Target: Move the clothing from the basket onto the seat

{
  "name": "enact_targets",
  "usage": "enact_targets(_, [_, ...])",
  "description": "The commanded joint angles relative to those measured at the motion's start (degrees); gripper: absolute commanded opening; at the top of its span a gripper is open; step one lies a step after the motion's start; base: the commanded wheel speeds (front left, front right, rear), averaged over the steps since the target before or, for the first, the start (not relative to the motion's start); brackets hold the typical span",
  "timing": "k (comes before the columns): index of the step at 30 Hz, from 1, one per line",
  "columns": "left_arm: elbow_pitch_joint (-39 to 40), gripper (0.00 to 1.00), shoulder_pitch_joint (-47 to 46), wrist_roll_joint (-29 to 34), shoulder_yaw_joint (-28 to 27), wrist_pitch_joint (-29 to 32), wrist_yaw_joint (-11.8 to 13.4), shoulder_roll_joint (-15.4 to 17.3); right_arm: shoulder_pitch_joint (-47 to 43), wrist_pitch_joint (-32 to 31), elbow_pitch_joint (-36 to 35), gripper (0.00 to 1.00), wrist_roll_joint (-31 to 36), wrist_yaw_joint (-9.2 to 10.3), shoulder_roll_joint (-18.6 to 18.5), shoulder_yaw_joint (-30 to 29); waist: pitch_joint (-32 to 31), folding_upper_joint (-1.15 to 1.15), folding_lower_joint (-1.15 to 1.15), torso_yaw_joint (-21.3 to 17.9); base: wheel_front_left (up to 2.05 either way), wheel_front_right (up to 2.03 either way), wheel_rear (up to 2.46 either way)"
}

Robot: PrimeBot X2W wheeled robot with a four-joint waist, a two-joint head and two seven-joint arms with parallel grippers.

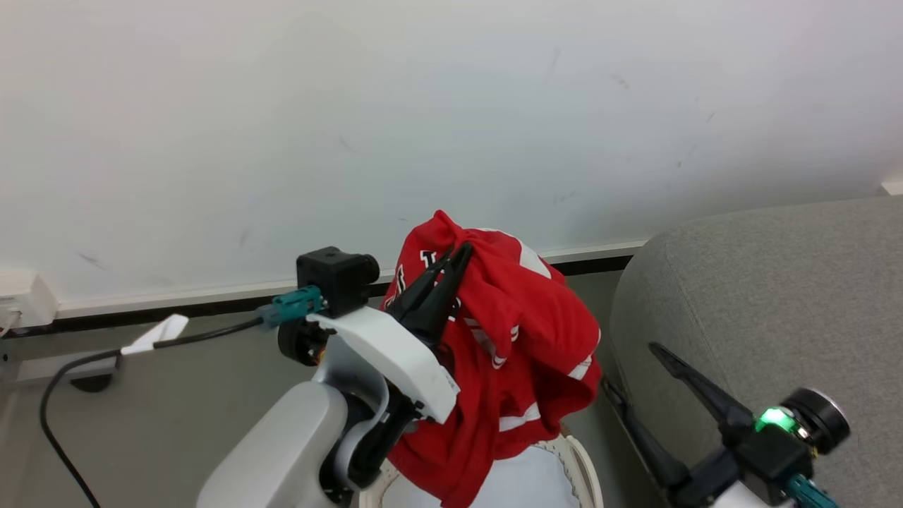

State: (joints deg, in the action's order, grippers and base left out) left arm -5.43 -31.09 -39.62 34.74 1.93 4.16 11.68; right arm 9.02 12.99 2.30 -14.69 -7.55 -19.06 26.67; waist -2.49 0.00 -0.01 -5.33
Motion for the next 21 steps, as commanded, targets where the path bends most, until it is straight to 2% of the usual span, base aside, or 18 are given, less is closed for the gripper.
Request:
enact_targets(1, [0.15, 0.0, -0.32, 0.12, 0.2, 0.02, -0.03, -0.11, 3.07, -1.0, 1.13, 1.0, -0.21, 0.12, 0.0, 1.9, 0.13, 0.0, 0.01, 0.09, 0.0, 0.0, 0.0])
enact_targets(8, [0.03, 0.0, -0.79, 0.05, 1.36, 0.53, -0.36, -0.81, 12.89, -5.11, 8.11, 1.0, 0.21, 0.12, 3.37, 8.73, 0.52, 0.0, 0.01, 0.67, 0.0, 0.0, 0.0])
enact_targets(13, [-0.66, 0.0, -1.19, -0.22, 2.38, 0.82, -0.88, -1.68, 18.86, -4.85, 15.4, 1.0, -1.04, 0.12, 6.46, 12.69, 0.55, 0.0, 0.01, 1.41, 0.0, 0.0, 0.0])
enact_targets(17, [-1.3, 0.0, -1.47, -0.46, 3.2, 0.91, -1.19, -2.39, 22.32, -3.62, 22.93, 1.0, -0.63, 0.12, 9.0, 12.96, 0.37, 0.0, 0.01, 1.89, 0.0, 0.0, 0.0])
enact_targets(18, [-1.47, 0.0, -1.56, -0.46, 3.29, 0.93, -1.36, -2.51, 22.82, -3.36, 24.85, 0.93, -1.14, 0.12, 9.77, 13.09, 0.3, 0.0, 0.01, 1.99, 0.0, 0.0, 0.0])
enact_targets(19, [-1.66, 0.0, -1.67, -0.52, 3.35, 0.9, -1.49, -2.59, 23.52, -2.85, 26.49, 0.41, -1.59, 0.12, 10.39, 13.4, 0.24, 0.0, 0.01, 2.11, 0.0, 0.0, 0.0])
enact_targets(20, [-1.89, 0.0, -1.72, -0.63, 3.37, 0.81, -1.58, -2.67, 23.95, -2.24, 27.87, 0.0, -2.8, 0.12, 11.23, 13.46, 0.18, 0.0, 0.01, 2.2, 0.0, 0.0, 0.0])
enact_targets(21, [-2.05, 0.0, -1.69, -0.72, 3.39, 0.69, -1.65, -2.74, 24.19, -1.69, 29.09, 0.0, -3.79, 0.12, 11.62, 14.05, 0.12, 0.0, 0.01, 2.29, 0.0, 0.0, 0.0])
